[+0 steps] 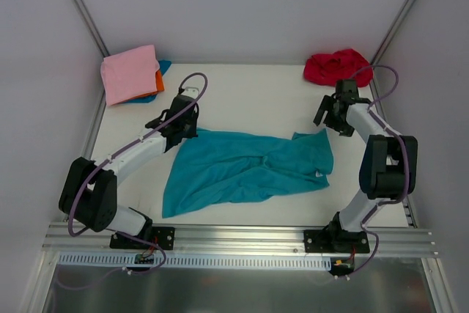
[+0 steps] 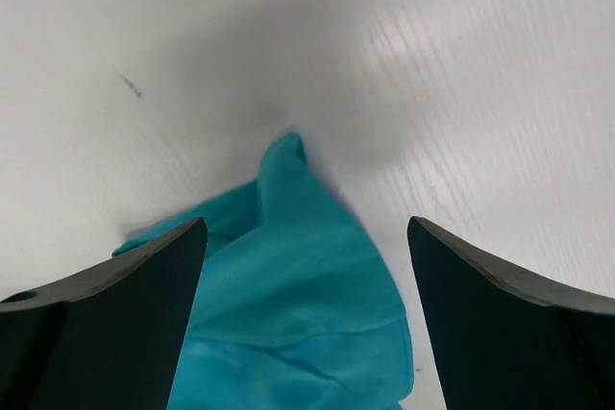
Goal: Fold and stack the t-shirts
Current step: Flatten out the tshirt
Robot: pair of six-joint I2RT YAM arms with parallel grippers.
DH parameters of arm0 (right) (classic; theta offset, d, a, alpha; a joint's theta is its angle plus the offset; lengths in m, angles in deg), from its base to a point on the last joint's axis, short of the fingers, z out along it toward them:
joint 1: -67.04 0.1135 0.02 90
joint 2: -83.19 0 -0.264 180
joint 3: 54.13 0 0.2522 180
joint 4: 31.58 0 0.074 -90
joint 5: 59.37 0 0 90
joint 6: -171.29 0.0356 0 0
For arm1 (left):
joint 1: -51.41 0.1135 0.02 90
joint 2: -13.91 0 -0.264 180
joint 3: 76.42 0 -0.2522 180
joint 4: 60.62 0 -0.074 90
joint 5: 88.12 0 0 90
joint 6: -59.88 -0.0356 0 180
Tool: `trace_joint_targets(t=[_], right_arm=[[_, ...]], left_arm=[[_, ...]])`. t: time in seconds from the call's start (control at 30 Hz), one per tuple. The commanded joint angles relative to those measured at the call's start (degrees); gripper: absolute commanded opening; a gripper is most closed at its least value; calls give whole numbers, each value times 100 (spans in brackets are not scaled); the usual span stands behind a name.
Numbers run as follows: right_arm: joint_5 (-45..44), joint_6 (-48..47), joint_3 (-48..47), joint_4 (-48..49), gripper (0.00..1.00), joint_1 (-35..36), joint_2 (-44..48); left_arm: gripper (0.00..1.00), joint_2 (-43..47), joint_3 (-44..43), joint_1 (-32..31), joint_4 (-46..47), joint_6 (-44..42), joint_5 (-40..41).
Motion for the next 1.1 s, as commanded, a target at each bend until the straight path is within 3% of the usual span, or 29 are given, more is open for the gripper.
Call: trace_joint_targets(t=[0.0, 0.4, 0.47, 0.5, 0.53, 0.6, 0.87, 1.07], right_arm=[[371, 125, -335, 220, 91, -123, -370], [1365, 292, -855, 501, 88, -123, -1522], [1383, 283, -872, 510, 81, -132, -1531], [1383, 292, -872, 510, 54, -123, -1540], [1374, 301, -872, 475, 32, -123, -1549], [1383, 283, -916, 388, 0, -132, -1575], [1339, 283, -749, 317, 0, -132, -1058], [900, 46, -1231, -183, 0, -123, 32]], left_arm=[[0, 232, 159, -6, -2, 130, -88], [0, 48, 98, -121, -2, 139, -105], [0, 39, 63, -129, -2, 130, -96], [0, 21, 62, -129, -2, 130, -96], [0, 21, 45, -129, -19, 130, -79], [0, 12, 27, -147, -11, 121, -88], [0, -23, 36, -147, -37, 121, -52], [0, 187, -52, -156, -63, 130, 140]])
